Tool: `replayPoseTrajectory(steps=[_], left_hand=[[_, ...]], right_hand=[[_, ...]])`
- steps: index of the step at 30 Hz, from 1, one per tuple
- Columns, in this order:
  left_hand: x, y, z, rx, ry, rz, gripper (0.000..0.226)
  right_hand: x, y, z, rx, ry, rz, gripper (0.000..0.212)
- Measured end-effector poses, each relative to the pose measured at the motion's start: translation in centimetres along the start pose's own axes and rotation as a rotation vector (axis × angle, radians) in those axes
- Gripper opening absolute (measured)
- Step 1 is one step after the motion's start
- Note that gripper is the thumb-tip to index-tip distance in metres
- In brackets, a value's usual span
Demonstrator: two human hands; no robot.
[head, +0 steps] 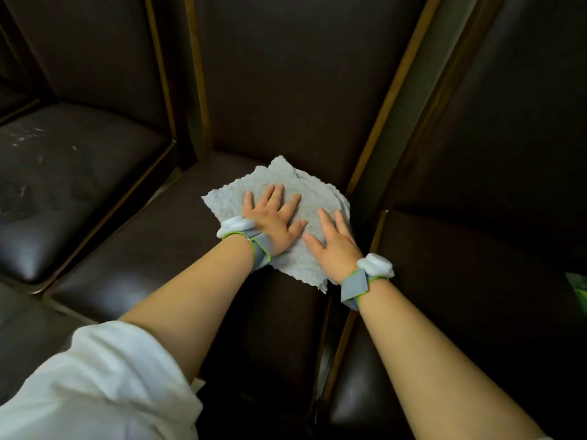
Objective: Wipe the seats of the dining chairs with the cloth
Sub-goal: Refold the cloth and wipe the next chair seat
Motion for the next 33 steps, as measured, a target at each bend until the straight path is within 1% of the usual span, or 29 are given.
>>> replayPoseTrajectory(steps=[3, 8, 11, 13, 17, 20, 22, 24, 28, 30, 31, 33], left_hand=[[-0.3, -0.5, -3.3, -0.013, -0.007, -0.002, 0.066], [-0.7, -1.4, -8.5, -0.017, 0.002, 0.001, 0.066], [-1.2, -2.3, -12.6, -0.029, 0.017, -0.011, 0.067], [-1.8, -2.9, -15.0, -0.049, 0.039, -0.017, 0.069], [-2.5, -3.7, -18.8, -0.053, 0.142, -0.042, 0.075], [-2.8, -4.4, -20.6, -0.020, 0.202, -0.069, 0.073], [-3.1, -4.6, -21.2, -0.003, 0.211, -0.094, 0.072], [-3.4, -5.4, -22.0, 0.037, 0.219, -0.126, 0.071], [-4.1, -9.2, -22.5, 0.193, 0.194, -0.241, 0.071], [-3.9, -12.5, -22.1, 0.310, 0.194, -0.293, 0.071], [-4.0, -13.1, -21.9, 0.345, 0.178, -0.329, 0.070], [-3.8, -15.8, -21.0, 0.457, 0.159, -0.399, 0.064]], right_hand=[[-0.8, -1.0, -3.1, -0.029, -0.015, 0.008, 0.071], [-1.3, -3.1, -7.0, -0.025, -0.105, -0.269, 0.079], [-2.7, -4.4, -10.4, 0.017, -0.157, -0.369, 0.084], [-3.9, -5.0, -12.9, 0.067, -0.159, -0.389, 0.087], [-6.1, -5.4, -17.3, 0.166, -0.110, -0.393, 0.093], [-7.6, -5.7, -18.6, 0.188, -0.066, -0.408, 0.093], [-8.2, -5.7, -18.6, 0.178, -0.047, -0.393, 0.091], [-8.9, -6.4, -18.3, 0.212, -0.035, -0.438, 0.090], [-9.9, -9.2, -16.1, 0.386, -0.024, -0.602, 0.090], [-10.9, -12.0, -13.8, 0.502, -0.083, -0.652, 0.090], [-11.2, -12.7, -13.4, 0.539, -0.121, -0.682, 0.088], [-12.8, -14.9, -11.1, 0.625, -0.207, -0.704, 0.088]])
Point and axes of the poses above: each hand's wrist, its own z-axis towards the middle knuckle, its own x-axis out of the back of the hand, y = z × x, the point moved 5 cm from there along z, towards the middle knuckle, and after that the axes turned 11 degrees about x, right-handed, at the moved point
